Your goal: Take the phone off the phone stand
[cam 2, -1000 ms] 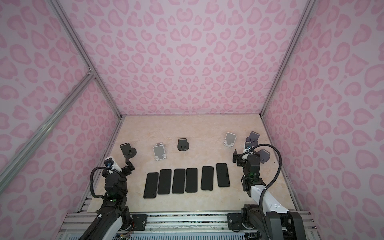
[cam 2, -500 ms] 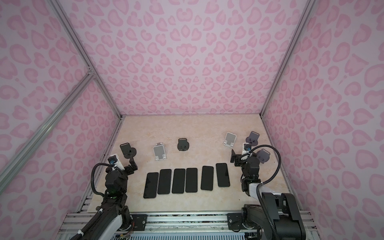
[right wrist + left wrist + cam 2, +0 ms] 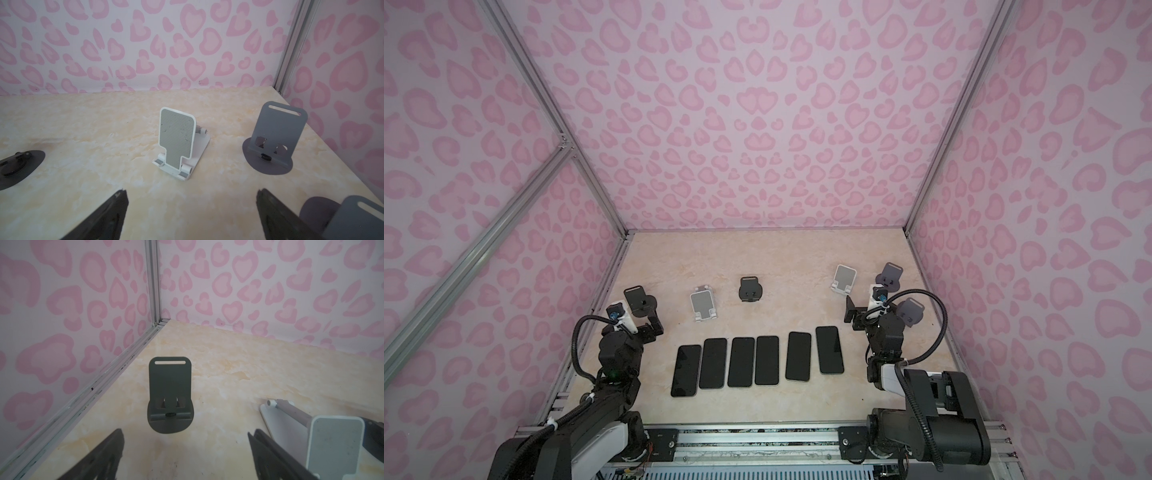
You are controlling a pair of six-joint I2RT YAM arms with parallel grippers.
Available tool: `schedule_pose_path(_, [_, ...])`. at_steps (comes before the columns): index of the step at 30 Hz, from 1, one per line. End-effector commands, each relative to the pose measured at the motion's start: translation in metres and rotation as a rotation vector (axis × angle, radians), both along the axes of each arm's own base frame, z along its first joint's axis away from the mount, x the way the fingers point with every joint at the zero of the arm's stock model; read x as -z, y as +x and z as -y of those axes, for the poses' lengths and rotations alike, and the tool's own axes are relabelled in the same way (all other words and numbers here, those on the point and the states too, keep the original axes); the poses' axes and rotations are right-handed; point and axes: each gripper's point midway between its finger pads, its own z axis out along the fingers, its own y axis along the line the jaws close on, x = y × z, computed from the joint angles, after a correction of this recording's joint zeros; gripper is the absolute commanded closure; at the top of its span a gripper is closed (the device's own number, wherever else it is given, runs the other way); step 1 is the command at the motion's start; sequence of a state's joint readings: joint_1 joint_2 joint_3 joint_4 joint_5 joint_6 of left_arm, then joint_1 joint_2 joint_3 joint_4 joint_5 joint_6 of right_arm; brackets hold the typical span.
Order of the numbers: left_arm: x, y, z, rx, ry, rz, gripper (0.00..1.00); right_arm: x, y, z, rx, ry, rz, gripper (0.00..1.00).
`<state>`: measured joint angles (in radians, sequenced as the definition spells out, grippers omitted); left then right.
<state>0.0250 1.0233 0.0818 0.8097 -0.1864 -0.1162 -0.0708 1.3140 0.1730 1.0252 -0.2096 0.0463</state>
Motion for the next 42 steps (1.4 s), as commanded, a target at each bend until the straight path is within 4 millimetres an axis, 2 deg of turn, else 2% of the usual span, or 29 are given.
schedule_pose_path(1, [-0.026,0.014,0.005,0.038,0.021,0.1,0.02,-0.012,0.0,0.0,-0.009,0.01,0.058,0.01])
schedule_pose_path(5, [-0.027,0.027,0.014,0.1,0.045,0.092,0.02,-0.013,0.003,-0.005,-0.037,-0.012,0.069,0.01])
schedule_pose_path(8, [-0.026,0.036,0.011,0.086,0.037,0.097,0.03,-0.01,0.006,-0.007,-0.056,-0.03,0.081,0.01])
schedule_pose_path(12, [-0.004,0.052,0.015,0.11,0.023,0.079,0.02,-0.006,0.001,-0.011,-0.068,-0.063,0.124,0.01])
schedule_pose_path(13, [-0.007,0.056,0.017,0.125,0.027,0.096,0.02,-0.006,-0.002,-0.013,-0.058,-0.077,0.139,0.01])
schedule_pose_path(15, [0.001,0.061,0.02,0.149,0.031,0.028,0.02,-0.003,-0.009,-0.008,-0.005,-0.094,0.161,0.01])
schedule_pose_path(19, [0.002,0.069,0.027,0.187,0.031,0.009,0.02,0.003,-0.002,-0.015,-0.033,-0.114,0.146,0.01])
schedule_pose_path(21, [0.007,0.077,0.031,0.216,0.032,-0.041,0.02,0.005,0.0,-0.007,0.027,-0.121,0.123,0.01])
schedule_pose_path(25, [0.006,0.077,0.03,0.217,0.026,-0.036,0.02,0.01,0.01,0.007,0.113,-0.105,0.072,0.01])
schedule_pose_path(29, [0.006,0.077,0.03,0.217,0.027,-0.037,0.02,0.024,0.038,-0.002,0.053,-0.111,-0.064,0.01])
schedule_pose_path(31, [0.006,0.077,0.03,0.218,0.027,-0.038,0.02,0.025,0.041,0.007,0.103,-0.087,-0.073,0.01])
schedule_pose_path(42, [0.007,0.077,0.03,0.217,0.026,-0.039,0.02,0.026,0.041,0.017,0.15,-0.071,-0.085,0.01])
